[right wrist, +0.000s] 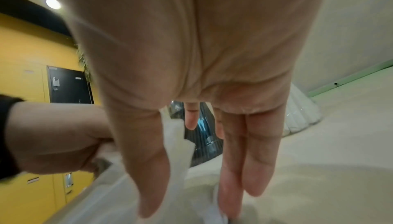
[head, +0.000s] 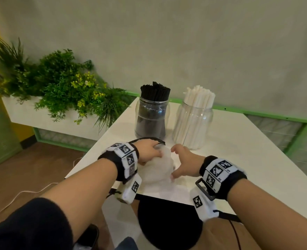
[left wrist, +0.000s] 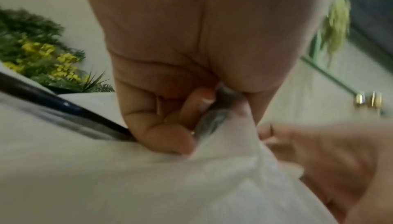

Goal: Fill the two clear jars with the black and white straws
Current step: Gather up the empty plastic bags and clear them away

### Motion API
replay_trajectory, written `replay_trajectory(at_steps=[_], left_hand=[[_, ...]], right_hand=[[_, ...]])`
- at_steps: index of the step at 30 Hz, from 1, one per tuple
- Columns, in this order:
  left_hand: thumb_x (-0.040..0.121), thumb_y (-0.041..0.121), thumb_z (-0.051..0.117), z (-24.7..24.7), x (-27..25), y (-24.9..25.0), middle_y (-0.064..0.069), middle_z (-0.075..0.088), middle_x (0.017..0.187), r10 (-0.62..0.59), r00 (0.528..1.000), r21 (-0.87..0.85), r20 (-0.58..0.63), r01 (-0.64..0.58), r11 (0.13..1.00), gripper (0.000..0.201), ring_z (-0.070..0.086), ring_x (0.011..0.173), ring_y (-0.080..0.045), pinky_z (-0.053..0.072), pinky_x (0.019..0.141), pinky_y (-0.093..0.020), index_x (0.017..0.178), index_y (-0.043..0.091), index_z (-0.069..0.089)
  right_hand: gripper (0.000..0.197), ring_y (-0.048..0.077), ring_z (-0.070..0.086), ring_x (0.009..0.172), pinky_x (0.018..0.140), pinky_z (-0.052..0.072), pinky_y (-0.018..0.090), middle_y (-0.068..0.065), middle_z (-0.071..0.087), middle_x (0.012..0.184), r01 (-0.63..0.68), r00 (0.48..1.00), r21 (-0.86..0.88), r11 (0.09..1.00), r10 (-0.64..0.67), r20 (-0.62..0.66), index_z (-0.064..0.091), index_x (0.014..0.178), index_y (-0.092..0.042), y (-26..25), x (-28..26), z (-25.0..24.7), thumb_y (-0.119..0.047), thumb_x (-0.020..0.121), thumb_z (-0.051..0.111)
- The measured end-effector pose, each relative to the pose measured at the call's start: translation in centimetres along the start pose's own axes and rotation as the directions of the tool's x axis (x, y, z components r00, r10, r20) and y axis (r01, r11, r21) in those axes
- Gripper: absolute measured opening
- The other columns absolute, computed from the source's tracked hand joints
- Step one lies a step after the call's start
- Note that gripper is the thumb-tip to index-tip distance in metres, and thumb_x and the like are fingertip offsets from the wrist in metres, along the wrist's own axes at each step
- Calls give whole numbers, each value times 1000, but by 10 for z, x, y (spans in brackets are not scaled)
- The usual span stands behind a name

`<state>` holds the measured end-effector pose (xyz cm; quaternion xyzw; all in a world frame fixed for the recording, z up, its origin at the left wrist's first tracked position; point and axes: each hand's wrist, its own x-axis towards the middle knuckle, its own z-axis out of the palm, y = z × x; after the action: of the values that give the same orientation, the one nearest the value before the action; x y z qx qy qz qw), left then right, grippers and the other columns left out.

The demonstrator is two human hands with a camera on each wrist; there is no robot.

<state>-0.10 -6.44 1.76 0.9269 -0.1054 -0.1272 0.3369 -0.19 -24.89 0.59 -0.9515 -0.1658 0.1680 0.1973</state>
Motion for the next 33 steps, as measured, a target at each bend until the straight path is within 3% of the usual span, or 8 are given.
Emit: replay_trajectory(at_steps=[3, 13, 17, 20, 22, 27, 30, 33], left_hand=[[94, 28, 54, -14, -14, 3, -3, 51, 72, 8, 999, -320, -53, -25, 947, 13, 49, 63, -16, 45, 55, -27, 96, 17, 59], [97, 47, 41, -58, -42, 15, -10, 56, 85, 0, 946, -551, -325, -189, 813, 41, 52, 66, -17, 57, 69, -36, 92, 12, 61], [98, 41, 42, -79, -50, 15, 1, 63, 89, -107, 812, -569, -574, -302, 765, 30, 60, 79, -13, 52, 67, -29, 86, 20, 59], [97, 34, 47, -92, -50, 5, 3, 53, 85, -150, 628, -431, -763, -322, 843, 25, 50, 76, -11, 36, 72, -28, 74, 25, 51], [95, 35, 51, -94, -45, -5, 2, 57, 99, -178, 597, -435, -782, -319, 842, 18, 53, 91, -14, 40, 84, -28, 97, 21, 61], [96, 36, 50, -85, -39, -17, -1, 63, 91, -245, 719, -596, -650, -282, 752, 23, 58, 90, -21, 48, 81, -35, 81, 22, 61], [95, 32, 53, -75, -39, -22, -7, 65, 94, -236, 752, -608, -615, -262, 750, 17, 60, 87, -24, 50, 77, -38, 84, 21, 61], [91, 21, 62, -59, -40, -32, -2, 66, 89, -239, 837, -645, -492, -166, 746, 7, 63, 82, -20, 53, 70, -35, 86, 22, 57]], right_hand=[[110, 23, 61, 104, 75, 56, 30, -1, 23, 151, 8, 994, 202, 979, -31, 109, 7, 150, -33, 10, -4, -13, -21, 71, 83], [61, 9, 56, 91, 89, 46, 28, -11, 63, 104, 130, 992, 44, 991, -130, 3, 59, 115, -26, 27, -16, -10, -33, 61, 87], [27, 18, 54, 84, 75, 41, 27, -1, 58, 89, 117, 966, -56, 991, -127, -226, 66, 100, -10, 41, -23, -22, -25, 80, 75], [18, 27, 55, 84, 81, 43, 36, 7, 61, 89, 125, 916, 264, 956, -10, -401, 59, 92, -7, 59, -26, -37, -25, 94, 59], [18, 22, 54, 82, 79, 48, 38, 5, 56, 87, 151, 896, 546, 824, 119, -427, 52, 87, -9, 63, -28, -44, -24, 97, 52], [9, 17, 48, 56, 53, 45, 29, 8, 57, 81, 210, 737, 637, 742, 308, -602, 54, 94, -12, 61, -22, -50, -20, 98, 51], [12, 17, 54, 63, 64, 52, 31, 10, 57, 93, 313, 609, 689, 654, 419, -674, 52, 108, -13, 65, -17, -50, -13, 96, 53], [29, 18, 55, 95, 81, 46, 27, 3, 50, 115, 307, 553, 546, 779, 321, -769, 50, 122, -19, 56, -29, -38, -25, 95, 57]])
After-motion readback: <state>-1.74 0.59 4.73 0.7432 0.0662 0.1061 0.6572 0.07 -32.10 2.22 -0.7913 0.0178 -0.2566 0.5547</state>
